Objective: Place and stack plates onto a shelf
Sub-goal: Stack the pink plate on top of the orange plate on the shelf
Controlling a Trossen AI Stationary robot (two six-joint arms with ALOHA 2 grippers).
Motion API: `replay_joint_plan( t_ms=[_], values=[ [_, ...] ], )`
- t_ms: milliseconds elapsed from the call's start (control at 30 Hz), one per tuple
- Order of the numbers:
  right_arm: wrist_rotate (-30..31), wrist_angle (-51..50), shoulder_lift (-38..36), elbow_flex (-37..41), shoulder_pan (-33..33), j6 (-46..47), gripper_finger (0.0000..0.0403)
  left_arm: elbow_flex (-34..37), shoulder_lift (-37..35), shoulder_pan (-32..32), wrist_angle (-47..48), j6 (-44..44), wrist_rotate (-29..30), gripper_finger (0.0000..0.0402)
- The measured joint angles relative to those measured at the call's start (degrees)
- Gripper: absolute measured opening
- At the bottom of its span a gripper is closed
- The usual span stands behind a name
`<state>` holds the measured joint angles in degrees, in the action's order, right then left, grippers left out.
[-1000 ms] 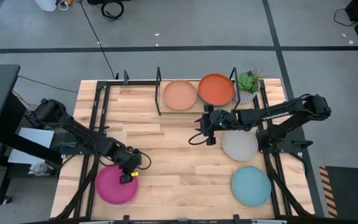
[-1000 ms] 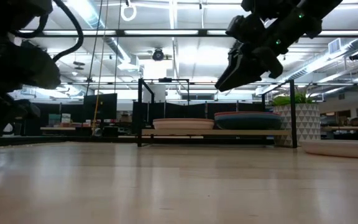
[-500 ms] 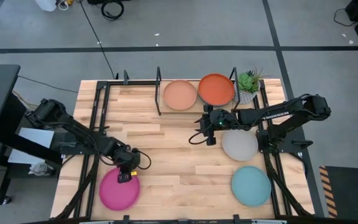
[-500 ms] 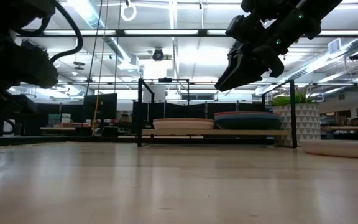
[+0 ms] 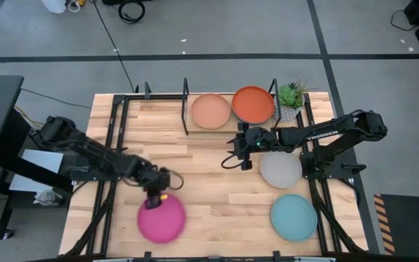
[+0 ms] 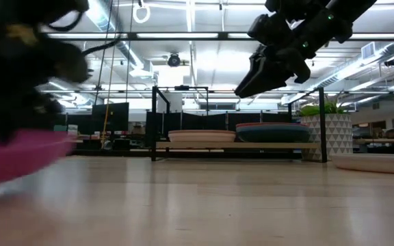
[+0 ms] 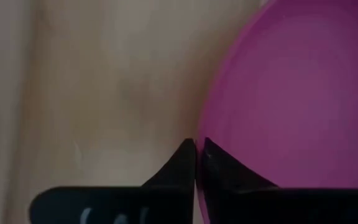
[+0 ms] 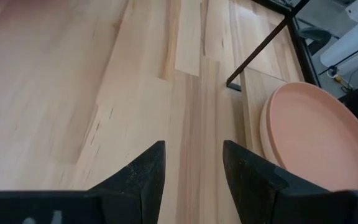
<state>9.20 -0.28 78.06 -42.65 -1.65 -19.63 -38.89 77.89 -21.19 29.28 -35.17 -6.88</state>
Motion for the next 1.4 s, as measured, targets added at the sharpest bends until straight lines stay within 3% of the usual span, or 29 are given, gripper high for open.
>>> replay_joint_plan(
  t_ms=[300, 500, 667, 900, 1033, 1100, 1400],
  values=[
    [4.0, -2.4, -1.0, 0.0, 0.7, -0.8, 0.0167, -8.8, 0.0, 16.2, -0.6, 5.3, 3.4, 0.0017],
    [5.2, -2.6, -1.2, 0.0, 6.1, -12.9, 0.0167, -9.2, 0.1, 27.8, -2.0, 4.7, 2.2, 0.0018],
    [17.5, -1.5, -0.9, 0.0, 13.1, -24.3, 0.0167, -9.2, 0.1, 34.7, -3.4, 3.0, -4.4, 0.0018],
    [23.0, 5.7, 3.3, 0.0, 19.2, -43.1, 0.0167, -9.2, 0.1, 38.8, -7.6, 3.0, -12.9, 0.0018],
    [32.9, 17.1, 7.2, 0.0, 21.2, -54.7, 0.0167, -9.2, 0.1, 39.4, -7.0, 3.5, -13.3, 0.0018],
    [34.4, 22.2, 8.8, 0.0, 21.6, -59.1, 0.0168, -9.2, 0.1, 39.4, -6.4, 4.3, -13.0, 0.0018],
    [36.2, 26.0, 10.8, 0.0, 21.9, -65.5, 0.0168, -9.2, 0.1, 39.4, -6.7, 7.0, -14.4, 0.0018]
  ],
)
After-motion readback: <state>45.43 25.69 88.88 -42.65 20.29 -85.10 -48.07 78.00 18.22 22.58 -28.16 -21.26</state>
